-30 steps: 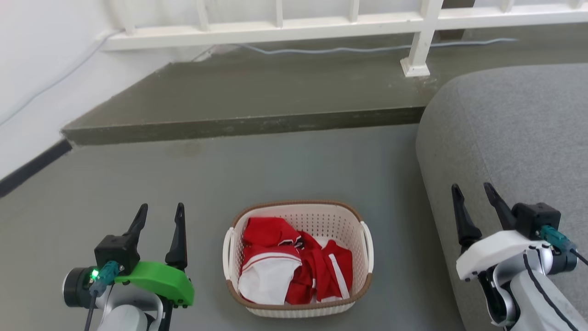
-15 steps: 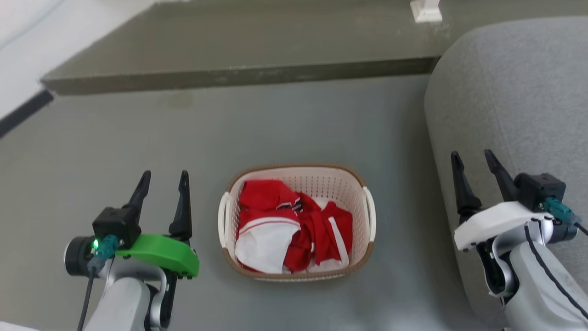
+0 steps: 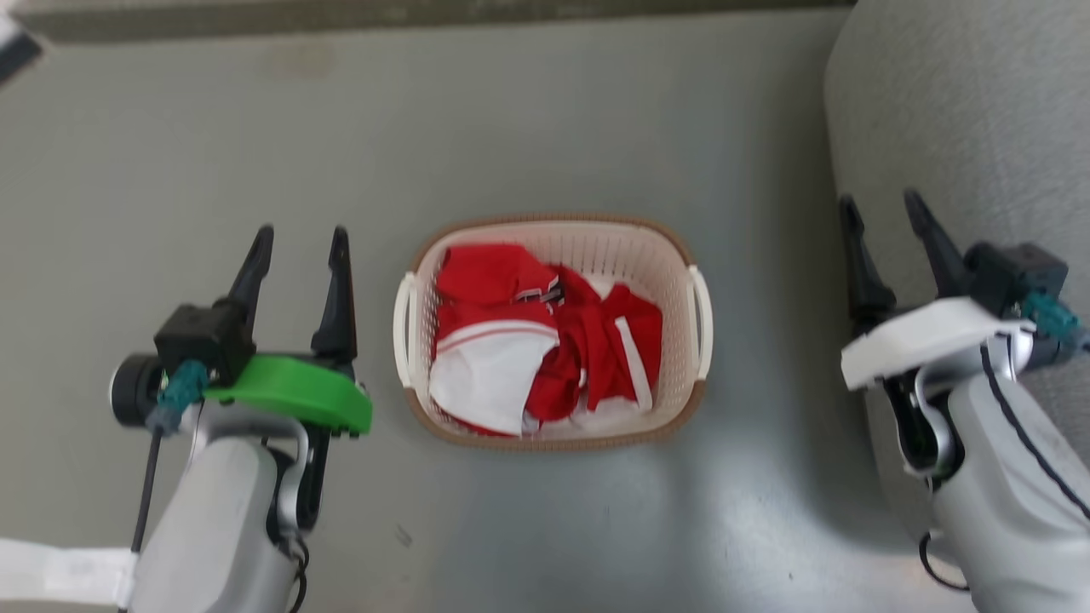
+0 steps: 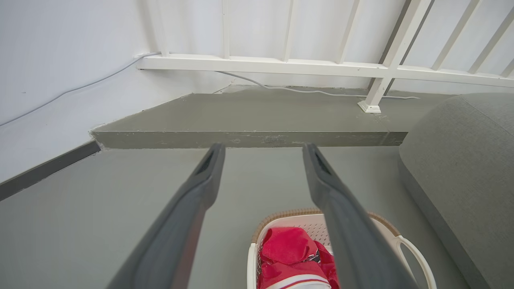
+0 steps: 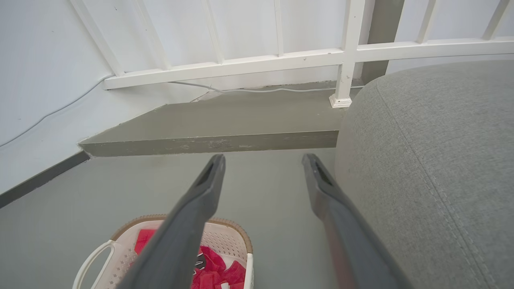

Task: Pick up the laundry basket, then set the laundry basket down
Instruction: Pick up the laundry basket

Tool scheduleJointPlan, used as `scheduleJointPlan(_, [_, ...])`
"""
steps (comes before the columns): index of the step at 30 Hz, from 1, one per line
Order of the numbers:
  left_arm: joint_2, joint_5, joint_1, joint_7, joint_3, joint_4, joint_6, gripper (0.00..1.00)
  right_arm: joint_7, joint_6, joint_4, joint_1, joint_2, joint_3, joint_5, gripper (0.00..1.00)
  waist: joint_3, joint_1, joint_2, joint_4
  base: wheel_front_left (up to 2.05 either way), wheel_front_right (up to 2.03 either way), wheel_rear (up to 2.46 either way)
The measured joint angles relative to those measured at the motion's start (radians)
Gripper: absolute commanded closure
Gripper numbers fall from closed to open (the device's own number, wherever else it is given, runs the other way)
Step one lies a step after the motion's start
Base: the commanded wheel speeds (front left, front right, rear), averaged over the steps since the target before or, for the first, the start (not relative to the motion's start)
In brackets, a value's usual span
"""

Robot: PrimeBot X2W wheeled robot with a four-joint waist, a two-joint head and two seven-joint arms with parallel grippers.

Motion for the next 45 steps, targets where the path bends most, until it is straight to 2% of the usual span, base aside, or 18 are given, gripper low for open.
scheduleJointPlan(12, [-0.008, -0.007, -0.172, 0.036, -0.001, 0.071, -0.034, 0.0, 0.027, 0.018, 0.033, -0.173, 0.009, 0.031, -0.025, 0.0, 0.186, 0.0001, 0.0, 0.001, 0.0, 0.0, 0.0])
scheduleJointPlan(22, [-0.013, -0.019, -0.307, 0.096, -0.004, 0.205, -0.081, 0.0, 0.04, 0.03, 0.113, -0.288, 0.027, 0.053, -0.035, 0.0, 0.318, 0.0, 0.0, -0.008, 0.0, 0.0, 0.0])
scheduleJointPlan(35, [-0.02, -0.047, -0.402, 0.148, -0.019, 0.418, -0.137, 0.0, 0.046, 0.04, 0.246, -0.37, 0.077, 0.081, -0.043, 0.0, 0.453, 0.0, 0.0, -0.025, 0.0, 0.0, 0.0])
scheduleJointPlan(45, [-0.021, -0.071, -0.465, 0.168, -0.032, 0.521, -0.173, 0.0, 0.044, 0.053, 0.323, -0.393, 0.099, 0.097, -0.042, 0.0, 0.524, 0.0, 0.0, -0.042, 0.0, 0.0, 0.0])
